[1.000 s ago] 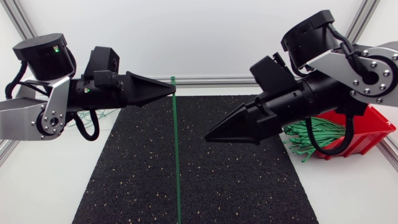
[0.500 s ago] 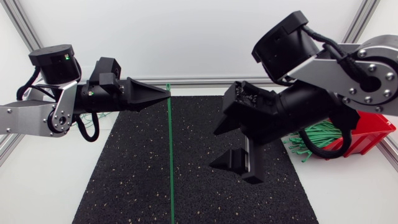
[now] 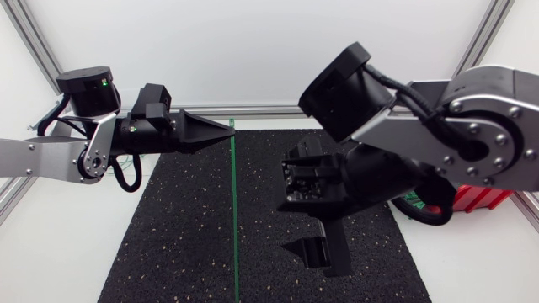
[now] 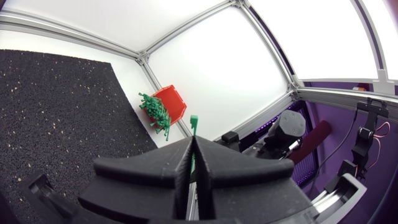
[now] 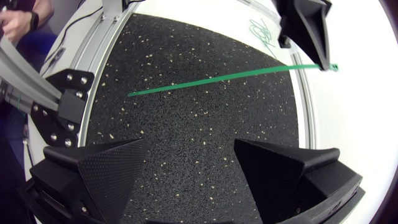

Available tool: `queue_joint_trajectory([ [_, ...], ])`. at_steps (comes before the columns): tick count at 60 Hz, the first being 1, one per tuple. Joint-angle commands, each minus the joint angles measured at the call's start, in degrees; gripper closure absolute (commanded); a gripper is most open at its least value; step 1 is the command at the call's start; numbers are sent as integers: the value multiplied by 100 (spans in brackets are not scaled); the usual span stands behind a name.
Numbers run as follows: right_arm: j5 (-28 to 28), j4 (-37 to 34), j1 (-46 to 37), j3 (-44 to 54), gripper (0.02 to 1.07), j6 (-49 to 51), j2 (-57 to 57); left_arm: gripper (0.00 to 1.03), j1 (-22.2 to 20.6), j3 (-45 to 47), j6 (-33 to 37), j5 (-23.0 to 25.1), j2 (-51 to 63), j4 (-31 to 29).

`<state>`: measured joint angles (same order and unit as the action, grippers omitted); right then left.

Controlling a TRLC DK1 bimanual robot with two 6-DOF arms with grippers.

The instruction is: Take a green cable tie from the red box, thread the tail through the head to close it, then place it in the transparent bin on the left.

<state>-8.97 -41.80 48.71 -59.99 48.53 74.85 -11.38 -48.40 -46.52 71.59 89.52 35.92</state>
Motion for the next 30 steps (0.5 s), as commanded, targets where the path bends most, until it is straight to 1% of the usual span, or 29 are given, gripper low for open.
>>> queue_joint_trajectory([
  [1, 177, 164, 244, 321, 7, 578, 126, 100, -49, -170, -94, 92, 119, 108],
  [4, 590, 225, 438, 347, 7, 640, 258, 100, -40, -170, -103, 92, 92, 108],
  [6, 871, 410, 605, 444, 7, 693, 293, 100, -31, -161, -111, 92, 75, 108],
  [10, 871, 269, 789, 444, 8, 1009, 170, 100, 4, -161, -129, 101, 48, 108],
  [11, 950, 339, 842, 479, 9, 1027, 135, 100, 4, -161, -129, 92, 48, 108],
  [12, 1143, 471, 904, 505, 11, 1009, 135, 100, 21, -152, -129, 101, 48, 108],
  [15, 1671, 682, 1132, 585, 11, 1044, 206, 100, 65, -152, -129, 101, 48, 108],
  [18, 1767, 788, 1246, 664, 11, 1176, 170, 100, 83, -161, -138, 101, 57, 108],
  [20, 1961, 919, 1352, 734, 11, 1255, 170, 100, 83, -170, -155, 101, 66, 108],
  [22, 2251, 1183, 1457, 875, 11, 1448, 170, 100, 83, -178, -173, 101, 75, 108],
  [25, 2506, 1719, 1607, 1121, 11, 1712, 65, 100, 83, -196, -199, 118, 75, 108],
  [28, 2901, 1983, 1730, 1296, 11, 1914, 65, 100, 74, -213, -234, 127, 66, 108],
  [29, 3130, 2264, 1809, 1420, 11, 2029, 56, 100, 65, -231, -252, 127, 66, 99],
  [30, 3200, 2501, 1826, 1525, 11, 2187, 56, 100, 65, -240, -252, 127, 66, 99],
])
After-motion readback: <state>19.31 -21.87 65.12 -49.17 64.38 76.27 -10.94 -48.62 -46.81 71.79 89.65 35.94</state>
